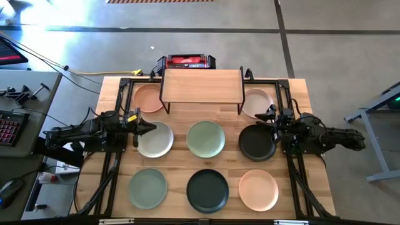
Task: Place and stack plates onto a shelf
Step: Put the light brown plate on the shelf
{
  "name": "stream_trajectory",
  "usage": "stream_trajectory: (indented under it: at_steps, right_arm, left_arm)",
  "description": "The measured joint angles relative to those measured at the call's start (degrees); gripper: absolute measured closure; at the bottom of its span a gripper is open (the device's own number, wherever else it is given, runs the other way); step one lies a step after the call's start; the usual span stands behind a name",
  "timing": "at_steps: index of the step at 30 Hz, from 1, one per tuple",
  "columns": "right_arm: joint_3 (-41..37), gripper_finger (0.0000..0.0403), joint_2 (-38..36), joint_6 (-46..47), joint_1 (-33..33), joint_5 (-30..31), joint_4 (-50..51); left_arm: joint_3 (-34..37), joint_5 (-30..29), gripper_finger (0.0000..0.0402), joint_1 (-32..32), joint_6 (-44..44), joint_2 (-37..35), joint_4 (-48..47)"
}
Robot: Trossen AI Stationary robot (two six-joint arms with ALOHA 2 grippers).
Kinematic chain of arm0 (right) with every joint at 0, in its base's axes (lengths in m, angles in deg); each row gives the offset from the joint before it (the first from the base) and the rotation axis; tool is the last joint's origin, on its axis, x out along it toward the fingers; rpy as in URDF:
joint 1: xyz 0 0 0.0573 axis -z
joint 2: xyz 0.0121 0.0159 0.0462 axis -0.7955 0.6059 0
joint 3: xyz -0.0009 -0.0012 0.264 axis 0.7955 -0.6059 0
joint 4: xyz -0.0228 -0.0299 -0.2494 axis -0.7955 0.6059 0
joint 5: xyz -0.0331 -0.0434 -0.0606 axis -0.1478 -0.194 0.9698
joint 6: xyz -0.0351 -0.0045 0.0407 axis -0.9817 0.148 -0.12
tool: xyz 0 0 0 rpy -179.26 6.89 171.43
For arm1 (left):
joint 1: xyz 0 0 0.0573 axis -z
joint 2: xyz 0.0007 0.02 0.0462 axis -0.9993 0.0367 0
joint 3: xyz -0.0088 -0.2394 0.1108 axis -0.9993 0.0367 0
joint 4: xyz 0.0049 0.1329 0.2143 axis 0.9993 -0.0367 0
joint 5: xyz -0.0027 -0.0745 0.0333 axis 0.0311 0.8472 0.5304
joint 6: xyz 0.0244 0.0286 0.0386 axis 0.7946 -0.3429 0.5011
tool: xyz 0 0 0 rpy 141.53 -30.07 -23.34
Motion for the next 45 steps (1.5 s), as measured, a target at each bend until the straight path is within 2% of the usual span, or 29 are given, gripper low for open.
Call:
stream_trajectory:
  at_steps: [6, 13, 19, 31, 35, 40, 45]
  right_arm:
    - [0.0, 0.0245, 0.0, 0.0, 0.0, 0.0, 0.0]
    - [0.0, 0.0245, 0.0, 0.0, 0.0, 0.0, 0.0]
    - [0.0, 0.0245, 0.0, 0.1, 0.0, 0.7, 0.0]
    - [0.0, 0.0245, 0.0, 14.7, 0.0, 0.8, 0.0]
    - [0.0, 0.0245, 0.1, 15.3, 0.0, 1.5, 0.3]
    - [0.0, 0.0245, 0.1, 15.0, 0.0, 7.8, 0.2]
    - [1.5, 0.0245, 0.2, 8.9, 0.0, 8.9, -0.6]
  left_arm:
    - [0.0, -1.4, 0.0385, 0.0, -7.0, 0.0, 6.0]
    - [0.0, -2.0, 0.0385, 0.0, -7.2, 0.0, 12.1]
    - [0.0, -6.3, 0.0385, 0.0, -7.2, 0.0, 17.7]
    - [0.0, -7.4, 0.0385, -0.1, -8.7, 0.0, 25.5]
    - [0.0, -7.7, 0.0385, -0.1, -8.7, 0.0, 27.4]
    - [0.0, -15.3, 0.0385, -0.1, -8.6, 0.0, 30.6]
    - [0.0, -20.0, 0.0385, -0.1, -6.7, 0.0, 35.1]
